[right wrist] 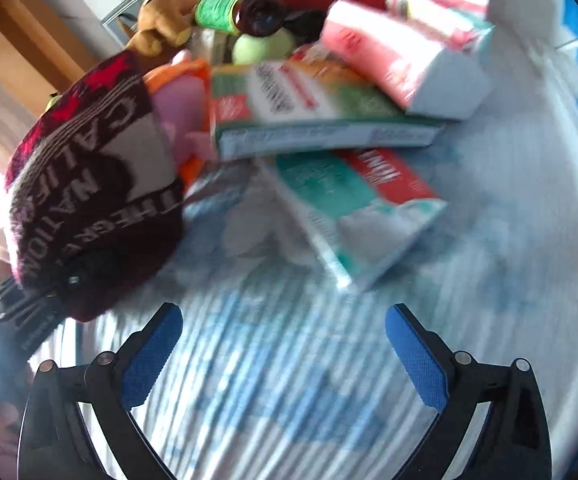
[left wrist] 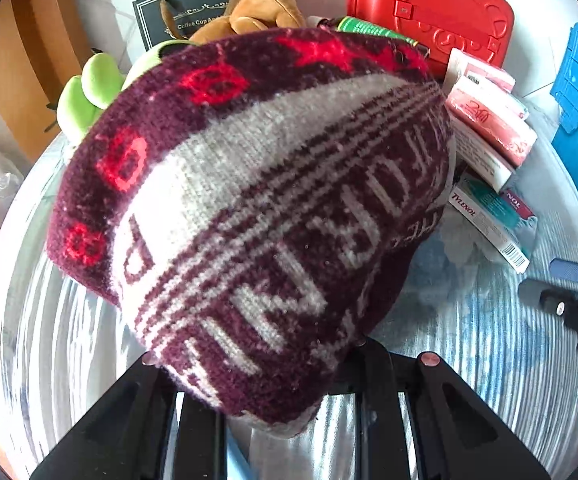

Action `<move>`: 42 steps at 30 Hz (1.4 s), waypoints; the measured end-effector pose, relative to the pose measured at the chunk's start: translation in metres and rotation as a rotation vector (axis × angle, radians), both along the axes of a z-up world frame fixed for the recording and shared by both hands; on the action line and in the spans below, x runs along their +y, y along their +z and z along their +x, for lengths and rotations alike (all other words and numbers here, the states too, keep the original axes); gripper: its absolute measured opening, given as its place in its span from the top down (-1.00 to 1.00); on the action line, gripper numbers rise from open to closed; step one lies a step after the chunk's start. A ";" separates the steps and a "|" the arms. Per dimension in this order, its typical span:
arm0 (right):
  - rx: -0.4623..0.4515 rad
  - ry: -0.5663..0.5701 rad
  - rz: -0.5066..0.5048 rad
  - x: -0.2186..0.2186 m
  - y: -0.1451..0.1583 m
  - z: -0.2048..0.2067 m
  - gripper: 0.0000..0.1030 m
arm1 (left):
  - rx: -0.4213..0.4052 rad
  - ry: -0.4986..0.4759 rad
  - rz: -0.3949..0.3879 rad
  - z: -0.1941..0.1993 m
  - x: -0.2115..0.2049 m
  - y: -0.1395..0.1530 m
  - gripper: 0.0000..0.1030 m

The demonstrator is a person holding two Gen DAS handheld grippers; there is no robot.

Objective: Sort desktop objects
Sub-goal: 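Grasp the maroon knit beanie with left tool while right tool grasps the Tylenol box, then carry the beanie with left tool while right tool carries the Tylenol box over the crate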

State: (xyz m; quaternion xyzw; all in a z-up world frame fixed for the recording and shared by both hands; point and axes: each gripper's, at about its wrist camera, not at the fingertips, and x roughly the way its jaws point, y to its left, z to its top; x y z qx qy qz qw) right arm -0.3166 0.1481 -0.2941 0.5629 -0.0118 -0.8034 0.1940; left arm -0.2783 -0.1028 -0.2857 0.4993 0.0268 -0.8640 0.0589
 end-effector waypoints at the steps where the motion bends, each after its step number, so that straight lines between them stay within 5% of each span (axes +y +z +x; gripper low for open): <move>1: 0.014 -0.016 0.018 0.006 0.003 -0.003 -1.00 | 0.006 -0.004 0.002 0.000 0.002 0.002 0.62; 12: 0.060 0.065 0.116 0.005 -0.011 -0.067 -1.00 | 0.001 -0.035 -0.040 -0.038 0.020 0.003 0.62; 19: 0.085 0.112 0.235 -0.019 -0.024 -0.066 -0.98 | -0.014 -0.019 -0.032 -0.059 0.020 -0.009 0.62; 21: 0.097 0.110 0.237 -0.023 -0.021 -0.058 -0.64 | -0.006 -0.021 -0.023 -0.055 0.019 -0.006 0.62; 26: 0.052 0.108 0.193 -0.025 -0.014 -0.019 -0.53 | 0.055 -0.032 0.007 -0.029 0.017 0.022 0.62; 32: 0.151 0.042 0.121 -0.009 0.040 0.043 -0.51 | 0.221 -0.045 -0.017 0.028 0.013 0.089 0.62; 37: 0.340 -0.013 0.086 0.005 0.103 0.128 -0.51 | 0.358 -0.060 -0.065 0.068 0.017 0.146 0.62; 42: 0.506 -0.077 0.065 0.022 0.167 0.156 -0.51 | 0.446 -0.081 -0.068 0.089 0.032 0.187 0.62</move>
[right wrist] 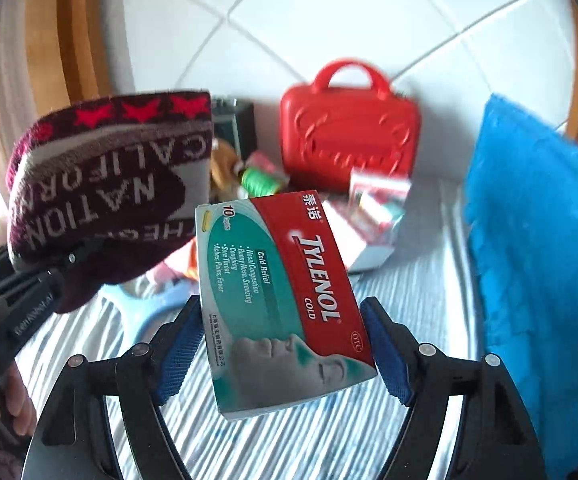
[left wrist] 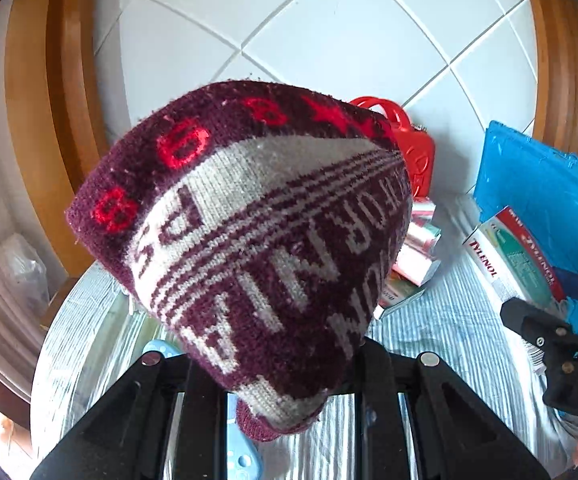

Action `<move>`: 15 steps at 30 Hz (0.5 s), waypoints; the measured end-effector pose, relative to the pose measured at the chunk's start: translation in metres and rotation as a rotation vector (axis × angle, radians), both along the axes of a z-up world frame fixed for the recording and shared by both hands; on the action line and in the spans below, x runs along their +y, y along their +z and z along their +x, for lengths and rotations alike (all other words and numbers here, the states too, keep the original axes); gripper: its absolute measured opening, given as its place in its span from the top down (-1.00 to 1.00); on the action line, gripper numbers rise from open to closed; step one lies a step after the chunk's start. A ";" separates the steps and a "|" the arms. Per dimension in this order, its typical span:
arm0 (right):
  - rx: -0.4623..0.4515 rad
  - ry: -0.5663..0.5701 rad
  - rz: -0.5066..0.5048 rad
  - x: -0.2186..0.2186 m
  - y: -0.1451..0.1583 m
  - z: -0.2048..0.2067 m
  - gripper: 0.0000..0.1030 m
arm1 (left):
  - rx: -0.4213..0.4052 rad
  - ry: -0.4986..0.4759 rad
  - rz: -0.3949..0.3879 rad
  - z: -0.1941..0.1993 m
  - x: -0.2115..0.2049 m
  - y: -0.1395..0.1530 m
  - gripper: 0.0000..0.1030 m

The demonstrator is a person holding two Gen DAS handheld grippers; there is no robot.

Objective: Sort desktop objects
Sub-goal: 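Carry the beanie with left tool while right tool carries the Tylenol box over the crate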

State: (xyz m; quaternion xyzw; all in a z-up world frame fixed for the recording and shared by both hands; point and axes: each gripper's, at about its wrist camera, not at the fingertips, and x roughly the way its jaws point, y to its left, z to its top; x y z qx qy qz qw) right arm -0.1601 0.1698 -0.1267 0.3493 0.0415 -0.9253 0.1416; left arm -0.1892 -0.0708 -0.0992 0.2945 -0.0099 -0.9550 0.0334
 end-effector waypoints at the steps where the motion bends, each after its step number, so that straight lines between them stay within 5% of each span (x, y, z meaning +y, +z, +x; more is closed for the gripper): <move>1: 0.037 -0.018 0.002 0.002 0.009 0.008 -0.52 | 0.014 -0.006 -0.001 0.006 0.003 0.006 0.62; 9: 0.271 -0.195 0.028 0.029 0.078 0.075 -0.52 | 0.092 -0.108 0.026 0.046 0.037 0.042 0.62; 15: 0.399 -0.299 0.035 0.075 0.125 0.118 -0.53 | 0.183 -0.182 0.033 0.063 0.099 0.072 0.62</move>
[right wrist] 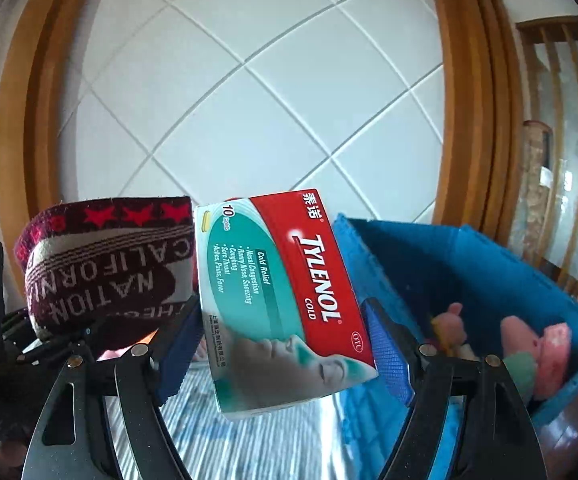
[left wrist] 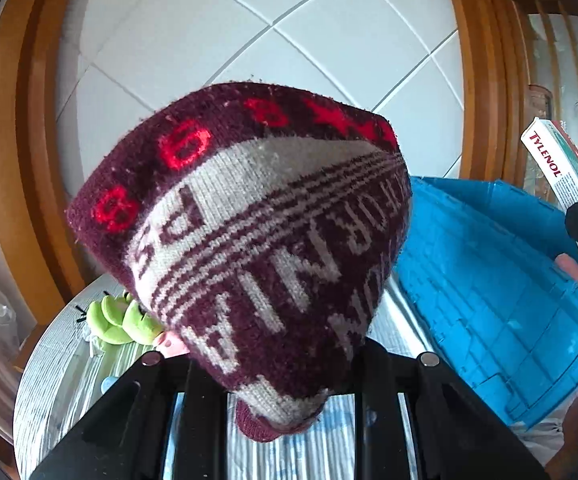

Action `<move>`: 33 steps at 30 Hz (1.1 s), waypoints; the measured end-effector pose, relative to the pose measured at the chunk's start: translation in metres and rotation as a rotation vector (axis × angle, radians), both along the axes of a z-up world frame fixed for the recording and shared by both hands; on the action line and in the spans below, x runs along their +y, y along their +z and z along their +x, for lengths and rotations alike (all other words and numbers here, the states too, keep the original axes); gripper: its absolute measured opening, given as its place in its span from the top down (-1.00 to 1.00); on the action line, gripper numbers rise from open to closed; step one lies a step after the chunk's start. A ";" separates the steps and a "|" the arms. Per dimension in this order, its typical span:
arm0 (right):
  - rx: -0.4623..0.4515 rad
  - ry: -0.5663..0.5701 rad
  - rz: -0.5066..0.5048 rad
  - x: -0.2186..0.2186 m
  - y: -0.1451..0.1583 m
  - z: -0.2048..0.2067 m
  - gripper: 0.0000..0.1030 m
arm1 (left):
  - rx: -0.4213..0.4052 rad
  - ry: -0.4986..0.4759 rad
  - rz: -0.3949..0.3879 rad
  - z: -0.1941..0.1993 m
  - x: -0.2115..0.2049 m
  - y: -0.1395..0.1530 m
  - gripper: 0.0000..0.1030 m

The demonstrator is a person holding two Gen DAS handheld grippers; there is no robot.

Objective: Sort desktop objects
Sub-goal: 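Carry the beanie with left tool while right tool carries the Tylenol box over the crate, then open left tool to drop the beanie while right tool releases the Tylenol box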

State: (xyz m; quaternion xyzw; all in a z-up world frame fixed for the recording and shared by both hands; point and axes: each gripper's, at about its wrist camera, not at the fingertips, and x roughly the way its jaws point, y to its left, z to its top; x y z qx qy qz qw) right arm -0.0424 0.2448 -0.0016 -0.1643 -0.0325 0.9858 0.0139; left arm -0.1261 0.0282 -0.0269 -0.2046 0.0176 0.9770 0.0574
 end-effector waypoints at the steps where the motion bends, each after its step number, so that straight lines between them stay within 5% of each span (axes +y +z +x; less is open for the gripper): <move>1: 0.016 -0.015 0.003 0.012 0.006 0.004 -0.53 | 0.021 -0.012 0.003 0.002 0.014 0.007 0.62; 8: 0.051 -0.145 -0.008 0.128 0.032 0.029 -0.53 | 0.087 -0.113 0.015 0.009 0.142 0.048 0.62; 15: 0.018 -0.234 -0.016 0.242 0.025 0.037 -0.53 | -0.017 -0.180 -0.028 0.025 0.281 0.050 0.62; 20: -0.016 -0.244 -0.016 0.287 0.009 0.029 -0.53 | -0.129 -0.182 -0.072 0.016 0.330 0.027 0.62; 29: -0.054 -0.220 -0.023 0.317 -0.013 0.008 -0.53 | -0.192 -0.160 -0.134 0.011 0.384 0.003 0.61; 31: -0.059 -0.217 -0.015 0.319 -0.015 0.004 -0.54 | -0.201 -0.159 -0.139 0.010 0.384 0.001 0.52; 33: -0.061 -0.212 -0.015 0.322 -0.017 0.000 -0.54 | -0.215 -0.156 -0.145 0.008 0.382 -0.002 0.22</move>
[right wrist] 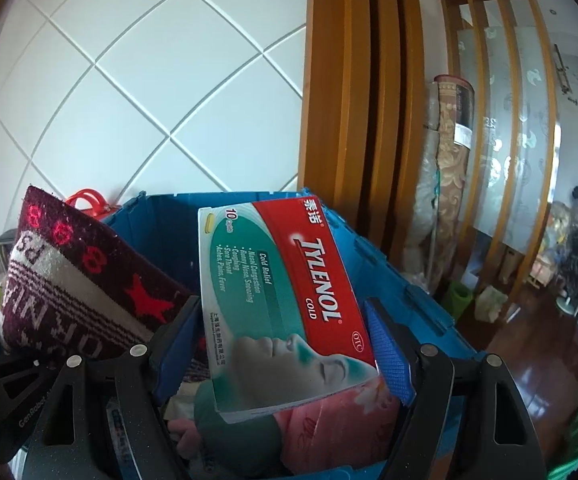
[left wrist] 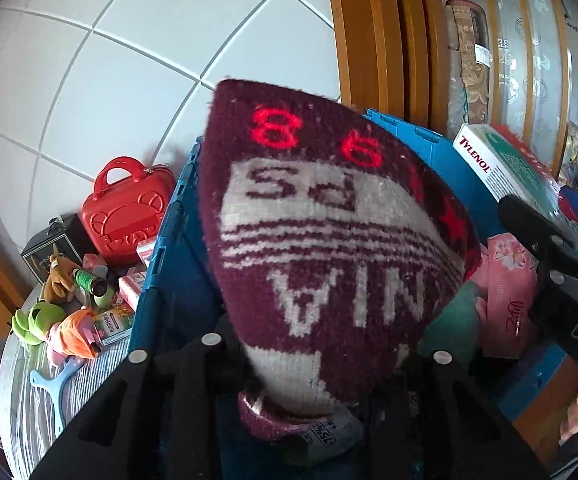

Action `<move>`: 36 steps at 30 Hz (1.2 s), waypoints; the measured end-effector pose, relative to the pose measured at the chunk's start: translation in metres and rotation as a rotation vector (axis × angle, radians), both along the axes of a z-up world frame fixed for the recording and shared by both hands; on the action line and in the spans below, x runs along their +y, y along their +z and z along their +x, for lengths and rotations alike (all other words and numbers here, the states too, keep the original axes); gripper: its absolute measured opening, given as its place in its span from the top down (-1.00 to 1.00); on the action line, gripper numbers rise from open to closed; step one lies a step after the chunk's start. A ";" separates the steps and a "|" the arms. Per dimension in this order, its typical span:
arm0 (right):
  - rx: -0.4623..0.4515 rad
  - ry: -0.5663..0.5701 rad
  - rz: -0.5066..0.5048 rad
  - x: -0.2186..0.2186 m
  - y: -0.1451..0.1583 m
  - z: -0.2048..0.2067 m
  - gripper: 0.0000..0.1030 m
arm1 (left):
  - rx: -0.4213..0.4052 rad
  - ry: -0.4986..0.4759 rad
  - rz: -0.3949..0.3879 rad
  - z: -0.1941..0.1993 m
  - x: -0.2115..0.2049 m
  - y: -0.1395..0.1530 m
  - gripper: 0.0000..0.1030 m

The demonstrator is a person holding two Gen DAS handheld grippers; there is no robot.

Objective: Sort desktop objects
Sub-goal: 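Open left tool to drop the beanie while right tool releases the Tylenol box, then withdraw both tools from the crate back toward the pile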

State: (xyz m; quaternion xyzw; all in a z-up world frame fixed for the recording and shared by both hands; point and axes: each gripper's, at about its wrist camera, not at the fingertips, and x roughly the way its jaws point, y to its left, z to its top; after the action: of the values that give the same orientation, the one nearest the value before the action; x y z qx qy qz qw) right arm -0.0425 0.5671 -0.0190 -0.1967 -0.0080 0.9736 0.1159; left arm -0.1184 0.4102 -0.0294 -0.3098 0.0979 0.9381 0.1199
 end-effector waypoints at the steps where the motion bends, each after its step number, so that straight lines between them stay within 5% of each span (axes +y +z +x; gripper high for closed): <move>1: 0.002 0.002 -0.002 0.001 0.000 -0.001 -0.54 | -0.005 0.003 -0.002 -0.001 -0.003 -0.002 0.11; 3: 0.005 0.005 0.001 -0.006 -0.001 -0.001 -0.55 | -0.008 0.008 -0.001 -0.001 -0.006 -0.004 -0.30; 5: 0.004 0.001 0.013 -0.007 0.000 -0.002 -0.67 | 0.005 0.005 0.010 0.002 -0.011 -0.004 -0.40; 7: 0.004 -0.007 0.022 -0.009 0.001 -0.001 -0.99 | 0.017 0.004 0.009 0.004 -0.015 -0.002 -0.56; 12: 0.001 -0.016 0.034 -0.011 0.006 0.004 -0.99 | 0.039 -0.006 0.064 0.010 -0.031 0.005 -0.97; 24: 0.052 -0.018 0.066 -0.041 0.029 0.029 -1.00 | 0.187 0.076 0.132 0.045 -0.093 0.038 -0.99; 36: 0.152 0.202 0.071 -0.179 0.052 0.013 -1.00 | 0.204 0.270 0.158 0.031 -0.261 0.027 -0.99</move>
State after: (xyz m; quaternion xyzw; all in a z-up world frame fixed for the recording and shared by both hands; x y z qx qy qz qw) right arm -0.0292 0.3881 0.0333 -0.1161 -0.0535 0.9915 0.0244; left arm -0.0874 0.1492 -0.0023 -0.2129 -0.0069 0.9770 0.0064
